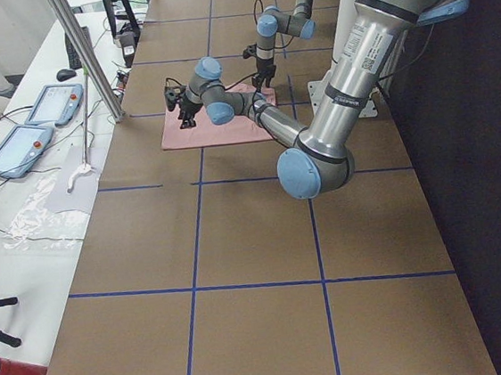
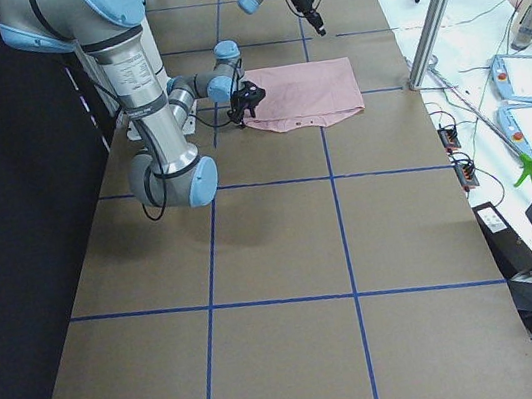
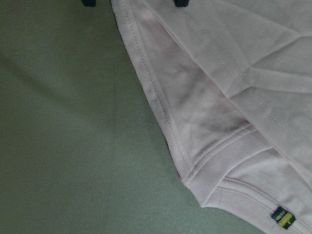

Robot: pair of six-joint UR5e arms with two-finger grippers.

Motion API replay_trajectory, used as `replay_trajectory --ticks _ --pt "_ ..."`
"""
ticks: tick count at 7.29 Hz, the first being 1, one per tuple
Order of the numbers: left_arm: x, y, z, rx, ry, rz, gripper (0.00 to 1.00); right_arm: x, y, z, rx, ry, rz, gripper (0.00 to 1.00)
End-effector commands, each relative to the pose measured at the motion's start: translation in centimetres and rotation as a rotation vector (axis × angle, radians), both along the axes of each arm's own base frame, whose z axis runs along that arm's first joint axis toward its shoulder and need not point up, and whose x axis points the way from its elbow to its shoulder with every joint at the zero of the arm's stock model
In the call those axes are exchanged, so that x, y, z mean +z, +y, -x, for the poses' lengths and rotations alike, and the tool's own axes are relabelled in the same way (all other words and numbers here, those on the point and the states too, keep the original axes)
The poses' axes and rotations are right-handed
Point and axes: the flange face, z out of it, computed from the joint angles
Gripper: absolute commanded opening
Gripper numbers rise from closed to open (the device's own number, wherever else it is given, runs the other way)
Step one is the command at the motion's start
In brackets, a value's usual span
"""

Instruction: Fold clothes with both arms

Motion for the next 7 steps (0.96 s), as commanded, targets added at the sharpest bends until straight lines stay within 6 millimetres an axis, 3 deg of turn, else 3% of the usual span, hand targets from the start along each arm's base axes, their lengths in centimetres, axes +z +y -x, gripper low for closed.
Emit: replay_trajectory --ticks 1,2,5,6,7 --pt "-0.1 0.0 0.0 0.000 0.001 -0.001 0.46 0.0 0.0 0.1 0.001 0.001 0.001 0.08" --pt "0.0 0.0 0.0 0.000 0.000 0.000 0.46 -0.2 0.0 0.1 -0.004 -0.004 0.000 0.00" --pt "-0.5 0.4 -0.1 0.001 0.011 -0.002 0.47 -1.1 0.2 -0.5 -0.007 -0.020 -0.009 0.00" --pt "-1.8 2.7 -0.2 -0.021 0.064 0.079 0.47 -1.7 0.2 -1.2 -0.008 -0.035 -0.013 0.00" --pt "-4.1 8.9 -1.9 0.030 0.092 0.139 0.46 -1.9 0.3 -1.8 -0.010 -0.043 -0.015 0.00"
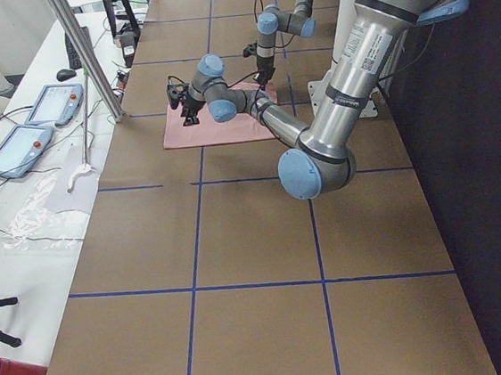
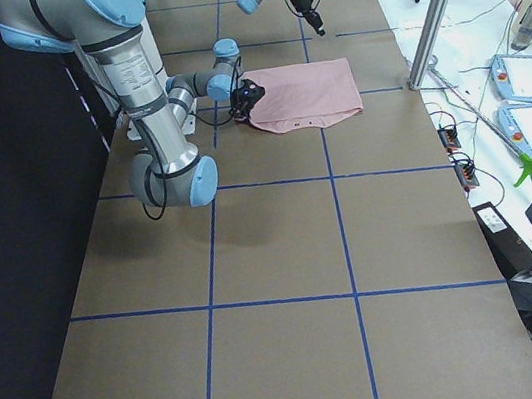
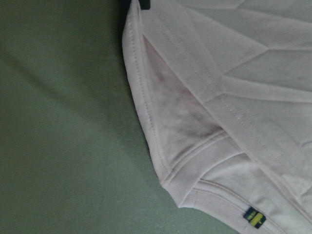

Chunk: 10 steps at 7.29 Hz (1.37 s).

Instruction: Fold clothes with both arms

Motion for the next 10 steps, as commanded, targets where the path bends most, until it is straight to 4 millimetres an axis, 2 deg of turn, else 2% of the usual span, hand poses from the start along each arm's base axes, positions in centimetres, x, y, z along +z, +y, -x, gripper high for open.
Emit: replay_trajectory --ticks 1,2,3,4,5,7,9,10 --pt "-4.7 10.5 -0.9 0.068 0.077 0.117 0.47 -0.9 0.0 -1.3 -0.001 -0.028 -0.008 0.00" --pt "-3.7 14.3 -2.9 0.095 0.065 0.220 0.70 -0.8 0.0 -1.3 0.001 -0.026 -0.007 0.00" --pt "-2.6 16.3 -4.7 0.133 0.040 0.253 0.70 -0.9 -0.1 -1.4 0.002 -0.029 -0.007 0.00" --pt "0.6 19.2 -5.3 0.164 -0.005 0.269 0.70 -0.9 -0.1 -1.6 0.003 -0.031 -0.008 0.00" --pt "2.1 21.3 -5.5 0.165 -0.036 0.254 0.68 -1.0 -0.2 -1.7 0.005 -0.032 -0.008 0.00" --pt "2.8 22.1 -6.2 0.179 -0.047 0.268 0.68 -0.8 -0.3 -1.8 0.004 -0.031 -0.008 0.00" --pt "3.5 24.1 -8.4 0.182 -0.044 0.328 0.68 -1.2 -0.1 -2.3 0.004 -0.041 -0.011 0.00" --pt "4.0 24.5 -8.6 0.177 -0.044 0.353 0.68 -0.9 -0.1 -2.3 0.005 -0.038 -0.011 0.00"
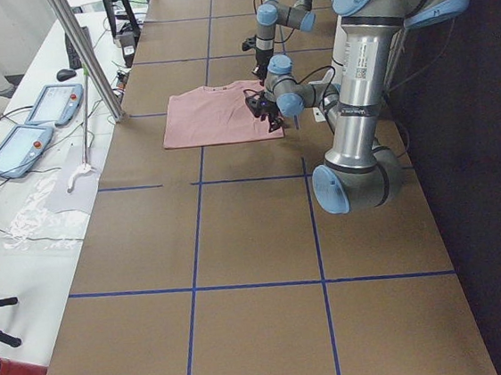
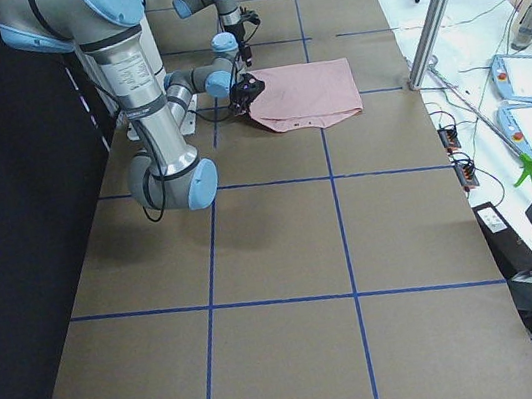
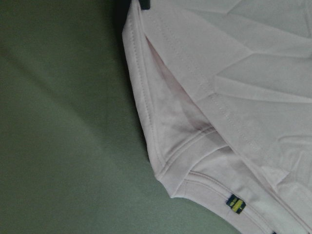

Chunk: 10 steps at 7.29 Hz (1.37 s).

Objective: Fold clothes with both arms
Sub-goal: 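Move the left gripper down to the shirt corner nearest the robot and grasp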

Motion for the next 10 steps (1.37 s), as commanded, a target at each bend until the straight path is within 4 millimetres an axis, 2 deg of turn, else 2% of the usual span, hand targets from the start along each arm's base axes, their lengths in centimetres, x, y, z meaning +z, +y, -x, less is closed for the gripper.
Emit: replay_trajectory --ticks 1,3,6,7,9,10 --pt "0.6 2.2 -1.4 0.005 -0.001 0.056 0.67 0.1 0.1 -0.2 0.000 0.000 -0.001 0.00" --pt "2.3 3.2 -3.0 0.025 -0.038 0.067 0.62 0.2 0.1 -0.2 0.000 0.001 0.000 0.00" --pt "2.1 3.5 -3.1 0.033 -0.033 0.071 0.56 0.2 0.1 -0.2 0.001 0.002 -0.001 0.00" --pt "2.2 3.5 -3.1 0.033 -0.036 0.072 0.41 0.2 0.1 -0.2 0.001 0.002 -0.001 0.00" --pt "2.0 3.6 -3.1 0.035 -0.036 0.071 0.00 0.1 0.1 -0.2 0.003 0.000 -0.002 0.00" --pt "1.1 3.8 -2.5 0.034 -0.020 0.066 0.00 0.2 0.1 -0.2 0.004 0.002 -0.002 0.00"
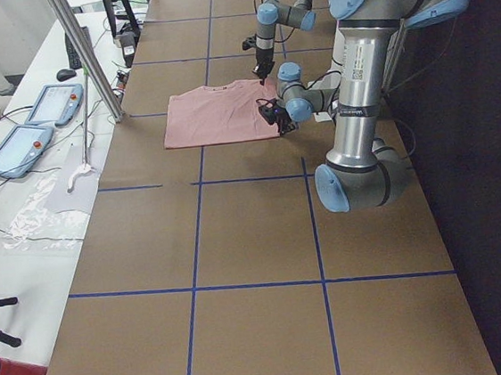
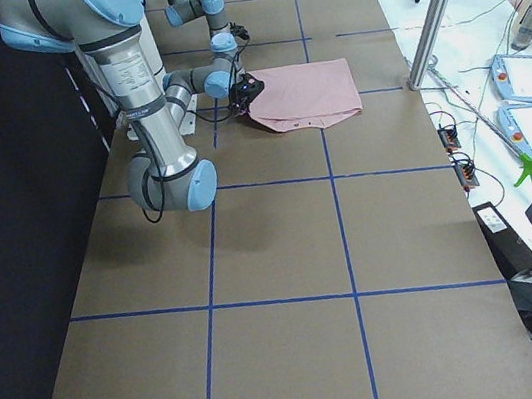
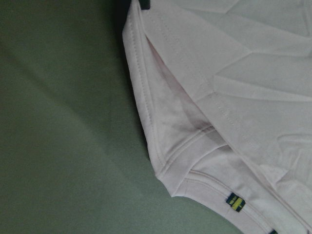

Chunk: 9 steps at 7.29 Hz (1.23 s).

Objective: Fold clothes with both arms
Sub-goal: 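Move the left gripper down to the shirt corner nearest the robot and grasp, then lift both corners with both grippers and fold them away from the robot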

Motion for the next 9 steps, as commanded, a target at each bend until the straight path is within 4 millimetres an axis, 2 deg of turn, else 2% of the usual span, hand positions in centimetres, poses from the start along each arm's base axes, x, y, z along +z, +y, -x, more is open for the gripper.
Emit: replay_trajectory --ticks 1,2,3,4,5,6,7,8,9 --pt "-1.7 0.2 1.1 -0.003 0.031 -0.010 0.00 -0.1 -0.1 -0.1 0.003 -0.001 -0.001 0.00" --pt "-3.9 0.6 2.9 -0.003 0.036 -0.011 0.00 -0.3 0.0 -0.4 0.002 -0.007 -0.002 0.00" --pt "-7.6 1.7 6.4 0.001 0.047 -0.012 0.00 -0.3 0.7 -2.3 0.008 -0.014 0.000 0.00" --pt "-11.1 3.0 10.2 0.014 0.074 -0.009 0.00 -0.8 3.9 -7.6 -0.012 -0.041 -0.006 0.00" --pt "-13.7 3.2 12.7 0.009 0.114 -0.015 0.00 -3.5 5.3 -11.9 -0.013 -0.083 -0.020 0.00" --pt "-14.8 -0.7 12.6 -0.063 0.115 -0.038 0.00 -4.3 3.6 -11.7 0.019 -0.077 -0.033 0.00" --pt "-15.6 -6.6 11.6 -0.117 0.075 -0.101 0.00 -6.8 -2.2 -11.1 0.103 -0.096 -0.050 0.00" --pt "-14.8 -11.3 11.5 -0.139 0.016 -0.153 0.00 -7.6 -6.7 -10.2 0.146 -0.075 -0.070 0.00" --pt "-13.0 -15.4 11.1 -0.160 0.003 -0.201 0.00 -6.3 -10.8 -9.5 0.180 -0.061 -0.088 0.00"
